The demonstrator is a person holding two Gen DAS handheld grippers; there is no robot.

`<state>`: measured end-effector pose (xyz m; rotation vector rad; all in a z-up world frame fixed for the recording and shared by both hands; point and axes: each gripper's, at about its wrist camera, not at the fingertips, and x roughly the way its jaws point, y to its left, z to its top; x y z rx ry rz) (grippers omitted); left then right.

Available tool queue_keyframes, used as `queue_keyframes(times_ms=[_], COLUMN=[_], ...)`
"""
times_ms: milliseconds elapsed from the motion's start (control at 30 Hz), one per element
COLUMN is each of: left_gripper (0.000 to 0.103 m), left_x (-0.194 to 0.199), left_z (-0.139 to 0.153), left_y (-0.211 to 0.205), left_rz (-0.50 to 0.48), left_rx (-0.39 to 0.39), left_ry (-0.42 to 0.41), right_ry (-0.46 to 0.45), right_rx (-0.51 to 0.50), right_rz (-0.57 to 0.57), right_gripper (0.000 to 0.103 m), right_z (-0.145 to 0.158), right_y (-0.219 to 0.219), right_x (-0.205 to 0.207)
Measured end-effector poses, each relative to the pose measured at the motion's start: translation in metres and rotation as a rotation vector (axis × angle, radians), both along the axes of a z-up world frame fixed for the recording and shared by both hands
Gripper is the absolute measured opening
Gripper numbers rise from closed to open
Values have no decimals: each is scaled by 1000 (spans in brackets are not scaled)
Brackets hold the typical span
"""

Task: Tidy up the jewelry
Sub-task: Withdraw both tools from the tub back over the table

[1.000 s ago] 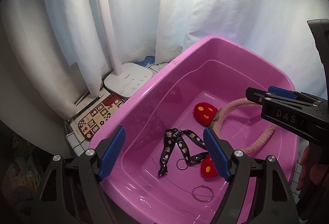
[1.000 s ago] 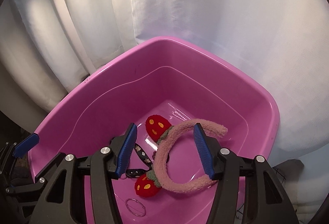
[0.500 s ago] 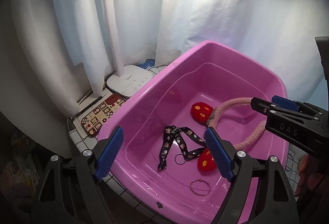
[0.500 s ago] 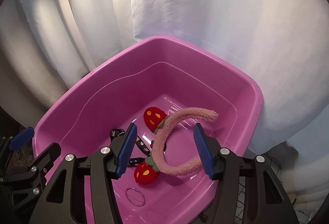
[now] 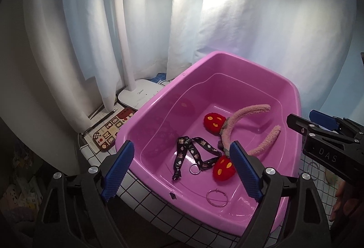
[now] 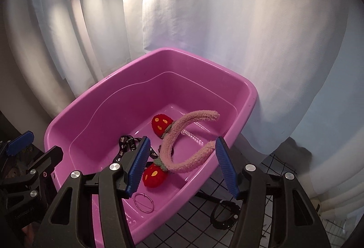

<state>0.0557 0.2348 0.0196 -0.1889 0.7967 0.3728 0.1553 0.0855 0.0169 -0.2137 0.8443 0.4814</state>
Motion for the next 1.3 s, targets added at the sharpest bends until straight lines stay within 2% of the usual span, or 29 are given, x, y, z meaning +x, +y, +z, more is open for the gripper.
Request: queue_keyframes(times_ms=[433, 600, 833, 1100, 1300], left_gripper=[88, 89, 94, 94, 94], left_x=[-33, -44, -56, -60, -57], left_z=[14, 16, 18, 1, -23], left_y=[-32, -53, -95, -152, -188], left_rz=[-81, -138, -269, -433, -518], left_rx=[7, 6, -1, -42, -81], left_ry=[-57, -70, -93, -65, -19], right_ry=[-61, -56, -46, -8, 26], right_rx=[49, 107, 106, 77, 84], right_rz=[-97, -145, -261, -440, -548], right_gripper=[59, 62, 63, 63, 63], right_z=[11, 6, -12, -35, -51], right_y=[-56, -94, -168, -254, -292], right_x=[-63, -90, -130, -172, -197])
